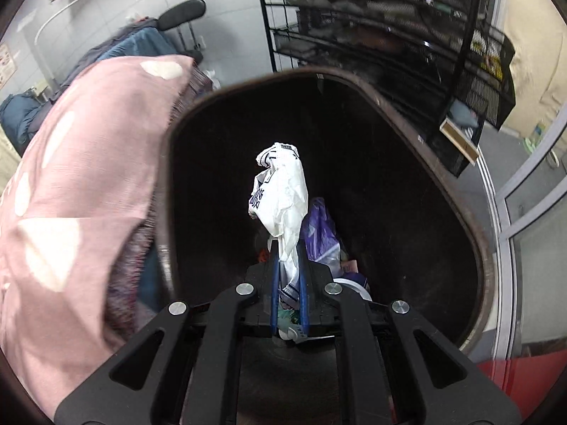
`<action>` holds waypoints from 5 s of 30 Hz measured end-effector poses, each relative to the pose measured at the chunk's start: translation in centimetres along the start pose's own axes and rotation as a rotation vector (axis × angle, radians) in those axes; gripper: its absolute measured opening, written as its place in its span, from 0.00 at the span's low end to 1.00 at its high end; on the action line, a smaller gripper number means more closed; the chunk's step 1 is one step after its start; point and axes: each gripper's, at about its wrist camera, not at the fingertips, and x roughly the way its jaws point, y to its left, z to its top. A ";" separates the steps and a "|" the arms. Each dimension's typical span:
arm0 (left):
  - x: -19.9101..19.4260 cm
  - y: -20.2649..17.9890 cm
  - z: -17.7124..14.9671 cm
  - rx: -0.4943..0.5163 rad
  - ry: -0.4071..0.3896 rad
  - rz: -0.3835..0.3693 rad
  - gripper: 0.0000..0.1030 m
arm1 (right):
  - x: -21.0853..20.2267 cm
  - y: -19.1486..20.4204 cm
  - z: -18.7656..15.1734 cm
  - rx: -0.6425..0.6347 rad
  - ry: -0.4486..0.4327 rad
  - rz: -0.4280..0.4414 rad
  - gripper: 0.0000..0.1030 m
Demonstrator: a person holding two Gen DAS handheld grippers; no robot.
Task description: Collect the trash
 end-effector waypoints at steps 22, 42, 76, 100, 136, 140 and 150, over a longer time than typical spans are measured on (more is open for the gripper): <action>5.0 -3.4 2.9 0.073 0.067 -0.067 0.11 | -5.5 0.5 -2.8 0.004 -0.162 -0.031 0.74; 12.9 -7.9 5.0 0.139 0.202 -0.126 0.11 | -10.9 0.2 -7.2 -0.013 -0.221 -0.052 0.84; 2.8 -3.4 3.7 0.066 -0.112 0.048 0.95 | -11.8 0.9 -9.4 0.002 -0.261 -0.054 0.94; -13.0 2.7 -6.4 -0.150 -0.372 0.404 0.95 | -20.6 13.1 -14.4 -0.146 -0.673 0.054 0.95; -16.2 0.9 -9.2 -0.084 -0.454 0.486 0.95 | -23.7 15.4 -17.8 -0.149 -0.744 0.022 0.95; -16.2 0.9 -9.2 -0.085 -0.456 0.484 0.95 | -23.7 15.4 -17.8 -0.149 -0.742 0.023 0.95; -16.3 0.9 -9.2 -0.084 -0.454 0.483 0.95 | -23.7 15.4 -17.9 -0.150 -0.737 0.025 0.95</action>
